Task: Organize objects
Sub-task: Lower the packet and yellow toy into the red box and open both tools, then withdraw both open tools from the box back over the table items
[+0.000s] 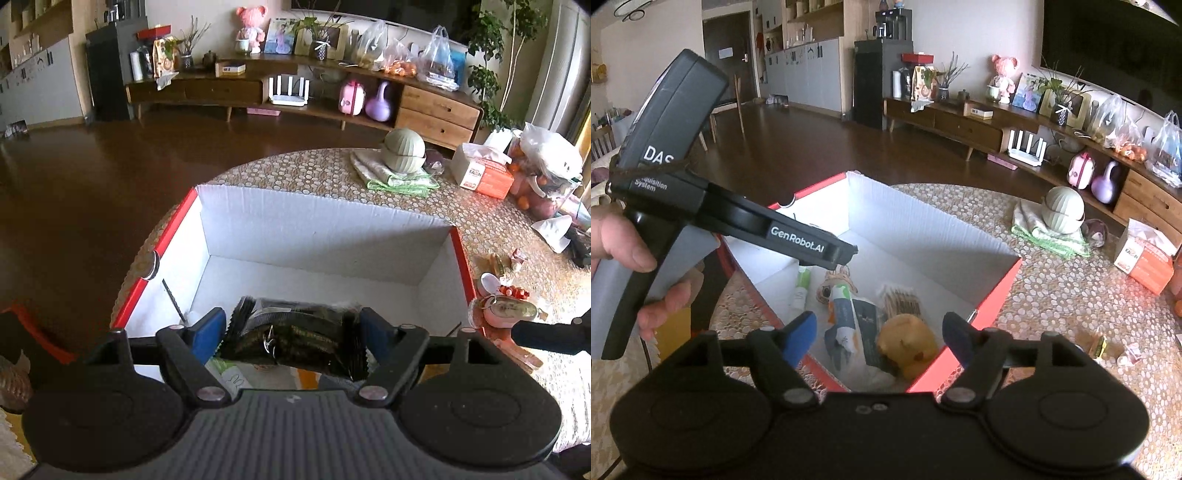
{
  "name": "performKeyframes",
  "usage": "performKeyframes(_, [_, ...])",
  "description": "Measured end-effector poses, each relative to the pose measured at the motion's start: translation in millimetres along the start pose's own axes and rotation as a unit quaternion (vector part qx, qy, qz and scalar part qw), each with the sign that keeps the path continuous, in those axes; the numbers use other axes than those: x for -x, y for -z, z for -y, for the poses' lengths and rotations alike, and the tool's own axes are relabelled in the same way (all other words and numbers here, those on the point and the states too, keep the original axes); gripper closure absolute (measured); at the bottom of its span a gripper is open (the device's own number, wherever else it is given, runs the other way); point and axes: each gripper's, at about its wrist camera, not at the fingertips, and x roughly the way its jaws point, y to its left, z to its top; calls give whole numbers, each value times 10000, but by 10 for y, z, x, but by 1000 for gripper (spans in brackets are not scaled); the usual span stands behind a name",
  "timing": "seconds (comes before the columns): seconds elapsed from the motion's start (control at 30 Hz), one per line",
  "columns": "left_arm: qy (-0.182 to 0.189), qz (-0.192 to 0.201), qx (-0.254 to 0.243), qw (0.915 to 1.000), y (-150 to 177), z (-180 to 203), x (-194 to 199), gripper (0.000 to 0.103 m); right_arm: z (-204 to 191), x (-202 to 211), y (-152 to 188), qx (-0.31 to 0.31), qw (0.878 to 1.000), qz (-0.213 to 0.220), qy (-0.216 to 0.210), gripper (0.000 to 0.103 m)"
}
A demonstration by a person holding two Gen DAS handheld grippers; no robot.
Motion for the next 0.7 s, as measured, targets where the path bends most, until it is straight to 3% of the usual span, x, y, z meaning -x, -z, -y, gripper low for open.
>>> performKeyframes(0.7, [-18,484,-170,9987,238,230,511,18,191,621,257,-282,9985,459,-92,25])
